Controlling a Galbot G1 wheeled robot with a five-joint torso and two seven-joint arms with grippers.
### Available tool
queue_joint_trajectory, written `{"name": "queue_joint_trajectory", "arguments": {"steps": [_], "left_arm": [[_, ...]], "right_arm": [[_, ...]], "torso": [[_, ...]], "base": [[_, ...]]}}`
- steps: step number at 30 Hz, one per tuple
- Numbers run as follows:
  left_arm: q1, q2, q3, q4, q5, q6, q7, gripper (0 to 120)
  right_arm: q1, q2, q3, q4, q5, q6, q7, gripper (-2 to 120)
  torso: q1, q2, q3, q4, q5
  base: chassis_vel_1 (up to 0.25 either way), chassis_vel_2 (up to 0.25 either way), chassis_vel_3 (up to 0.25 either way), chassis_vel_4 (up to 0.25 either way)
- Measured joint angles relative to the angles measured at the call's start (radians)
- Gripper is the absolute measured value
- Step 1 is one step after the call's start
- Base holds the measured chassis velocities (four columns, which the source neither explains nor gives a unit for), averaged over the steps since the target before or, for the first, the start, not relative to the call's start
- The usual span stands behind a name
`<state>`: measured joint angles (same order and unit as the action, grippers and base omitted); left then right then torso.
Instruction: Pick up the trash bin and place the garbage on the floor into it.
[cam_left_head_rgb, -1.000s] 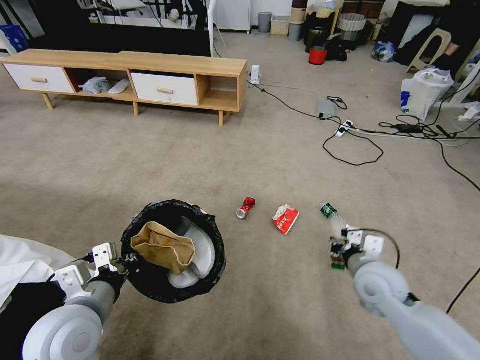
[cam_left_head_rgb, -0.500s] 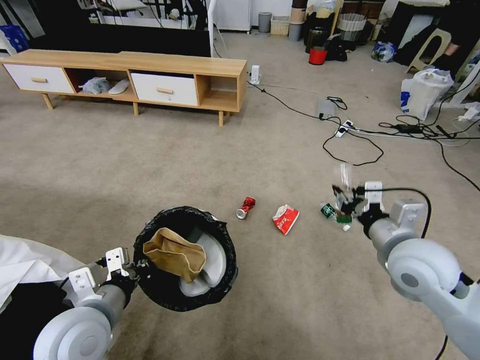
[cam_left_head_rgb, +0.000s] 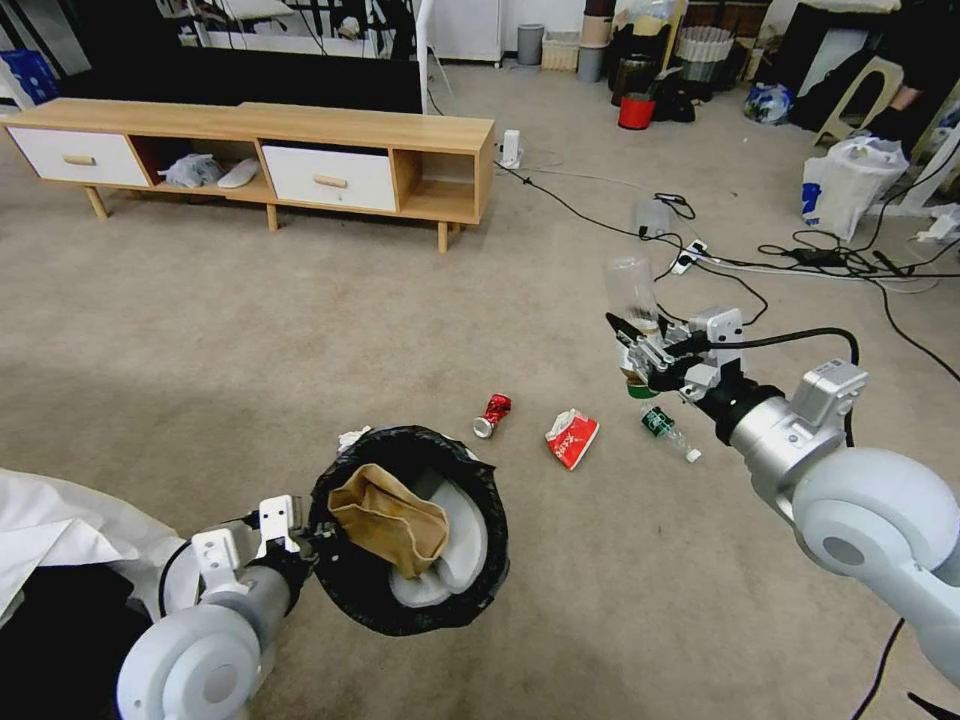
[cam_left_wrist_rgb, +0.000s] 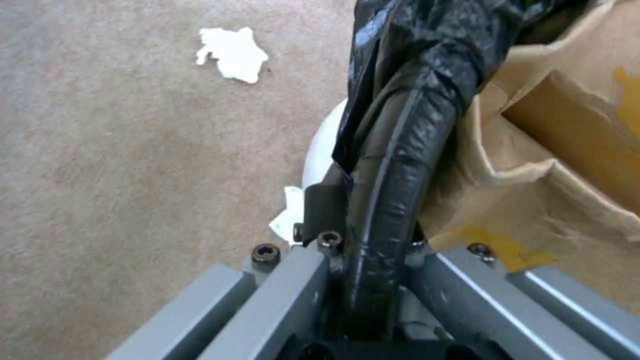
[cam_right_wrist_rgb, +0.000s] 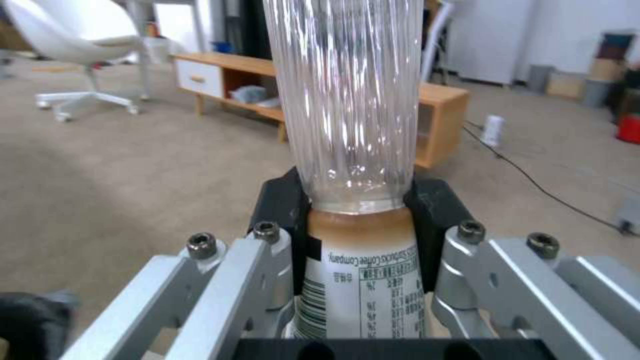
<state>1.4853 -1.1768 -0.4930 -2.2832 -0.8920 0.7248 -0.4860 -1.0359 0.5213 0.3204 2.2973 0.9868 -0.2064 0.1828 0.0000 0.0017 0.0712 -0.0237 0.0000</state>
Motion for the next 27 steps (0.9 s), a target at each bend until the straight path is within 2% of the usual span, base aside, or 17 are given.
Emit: {"name": "queue_joint_trajectory", "arguments": {"steps": [12, 18, 27], "left_arm": [[-0.073, -0.013, 0.077, 0.024, 0.006, 0.008, -0.022, 0], [-0.097, -0.018, 0.1, 0.031, 0.002, 0.009, -0.025, 0], [-0.134, -0.021, 0.122, 0.032, -0.012, 0.01, -0.027, 0]], "right_arm": [[0.026, -0.018, -0.039, 0.022, 0.0, 0.034, -0.096, 26], [0.044, -0.006, -0.086, 0.011, -0.007, 0.051, -0.137, 25], [0.067, 0.032, -0.164, -0.017, -0.033, 0.052, -0.147, 25]], "torso": [[0.0, 0.0, 0.0, 0.0001, 0.0001], [0.0, 0.0, 0.0, 0.0002, 0.0], [0.0, 0.0, 0.0, 0.0001, 0.0001]], "base": [[0.0, 0.0, 0.0, 0.0], [0.0, 0.0, 0.0, 0.0], [0.0, 0.0, 0.0, 0.0]]}}
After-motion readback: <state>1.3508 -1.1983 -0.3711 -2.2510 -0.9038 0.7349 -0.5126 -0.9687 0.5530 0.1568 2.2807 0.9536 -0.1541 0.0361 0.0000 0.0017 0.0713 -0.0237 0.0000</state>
